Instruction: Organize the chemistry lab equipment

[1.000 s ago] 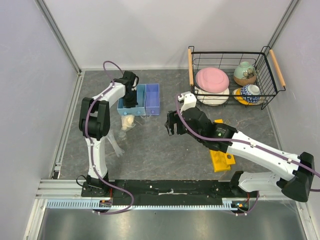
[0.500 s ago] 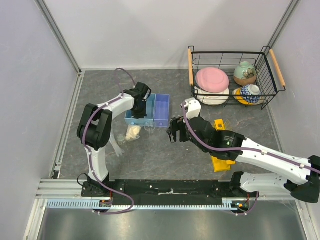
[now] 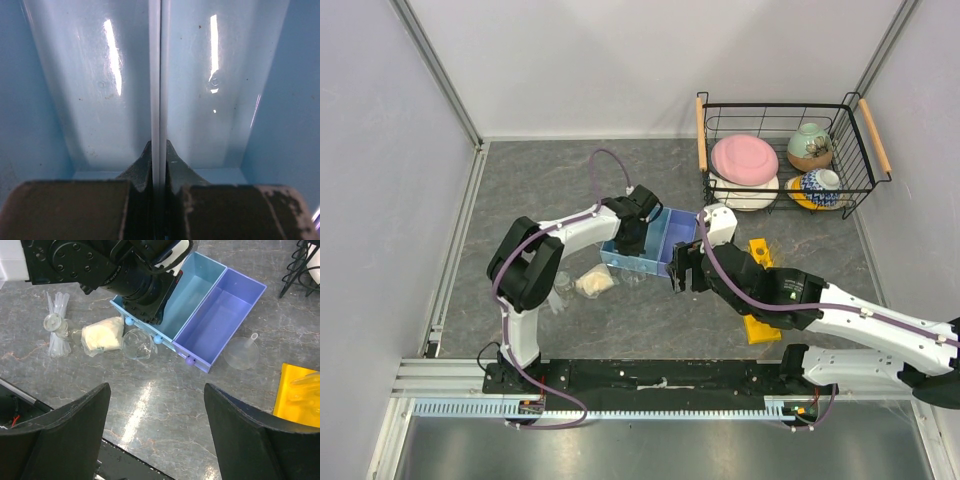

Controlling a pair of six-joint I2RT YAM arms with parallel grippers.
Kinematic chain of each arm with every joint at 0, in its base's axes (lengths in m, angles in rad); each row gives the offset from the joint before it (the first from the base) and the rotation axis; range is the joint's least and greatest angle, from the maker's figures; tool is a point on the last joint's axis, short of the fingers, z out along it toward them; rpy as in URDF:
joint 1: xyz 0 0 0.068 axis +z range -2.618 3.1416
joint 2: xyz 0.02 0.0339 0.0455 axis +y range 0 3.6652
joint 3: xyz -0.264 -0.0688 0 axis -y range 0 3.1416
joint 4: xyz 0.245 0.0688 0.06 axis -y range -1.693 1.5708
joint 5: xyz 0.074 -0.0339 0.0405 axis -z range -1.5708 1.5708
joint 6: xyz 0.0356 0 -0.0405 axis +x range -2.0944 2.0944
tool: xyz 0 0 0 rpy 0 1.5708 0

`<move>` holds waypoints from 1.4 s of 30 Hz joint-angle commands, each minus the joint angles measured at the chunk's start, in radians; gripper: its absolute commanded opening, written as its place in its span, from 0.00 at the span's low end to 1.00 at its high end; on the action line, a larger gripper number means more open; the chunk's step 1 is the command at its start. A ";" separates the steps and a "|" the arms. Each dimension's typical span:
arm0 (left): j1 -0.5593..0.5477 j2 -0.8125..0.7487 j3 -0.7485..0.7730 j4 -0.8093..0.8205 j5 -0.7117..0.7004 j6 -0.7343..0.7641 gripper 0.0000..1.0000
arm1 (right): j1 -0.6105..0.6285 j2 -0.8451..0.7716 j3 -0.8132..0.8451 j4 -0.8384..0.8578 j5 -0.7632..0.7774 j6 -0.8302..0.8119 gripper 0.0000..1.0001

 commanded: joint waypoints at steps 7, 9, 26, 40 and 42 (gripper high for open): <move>-0.062 0.049 0.009 -0.006 0.071 -0.065 0.31 | 0.013 -0.001 0.014 -0.087 0.130 0.025 0.88; -0.062 0.046 0.060 -0.054 0.071 -0.052 0.54 | 0.009 0.020 0.017 -0.087 0.161 0.020 0.89; 0.154 -0.170 0.266 -0.281 0.057 0.043 0.75 | -0.481 0.203 -0.105 0.192 -0.233 -0.023 0.85; 0.170 -0.618 0.197 -0.336 0.139 0.029 0.75 | -0.570 0.393 -0.092 0.232 -0.276 -0.047 0.65; 0.170 -0.653 0.175 -0.345 0.143 0.035 0.75 | -0.569 0.396 -0.095 0.225 -0.259 -0.049 0.64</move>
